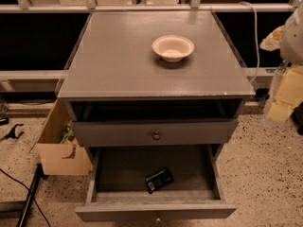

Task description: Pick rxbar blueberry from middle drawer and place on counter

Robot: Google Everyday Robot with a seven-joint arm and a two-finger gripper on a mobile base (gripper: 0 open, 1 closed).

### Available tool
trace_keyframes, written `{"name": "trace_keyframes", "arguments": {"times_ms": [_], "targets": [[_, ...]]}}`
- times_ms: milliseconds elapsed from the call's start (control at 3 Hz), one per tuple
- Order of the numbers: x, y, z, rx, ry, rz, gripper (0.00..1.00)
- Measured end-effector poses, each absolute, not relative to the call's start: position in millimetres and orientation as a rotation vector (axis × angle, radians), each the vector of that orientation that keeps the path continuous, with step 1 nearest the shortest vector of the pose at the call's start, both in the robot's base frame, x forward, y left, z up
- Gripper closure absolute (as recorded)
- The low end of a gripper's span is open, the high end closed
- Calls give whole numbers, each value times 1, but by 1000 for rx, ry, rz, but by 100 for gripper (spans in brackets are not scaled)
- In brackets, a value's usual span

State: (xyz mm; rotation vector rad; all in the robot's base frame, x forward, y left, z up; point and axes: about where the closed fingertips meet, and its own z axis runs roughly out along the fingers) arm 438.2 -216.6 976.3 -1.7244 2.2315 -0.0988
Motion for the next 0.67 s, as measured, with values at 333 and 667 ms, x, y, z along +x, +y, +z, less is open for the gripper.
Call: {"name": "trace_keyframes", "arguments": {"times_ms": [333,667], "targets": [[438,-216,977,-1724,2231,-100,0],[436,-215,960,-1704,2233,-62,0]]}}
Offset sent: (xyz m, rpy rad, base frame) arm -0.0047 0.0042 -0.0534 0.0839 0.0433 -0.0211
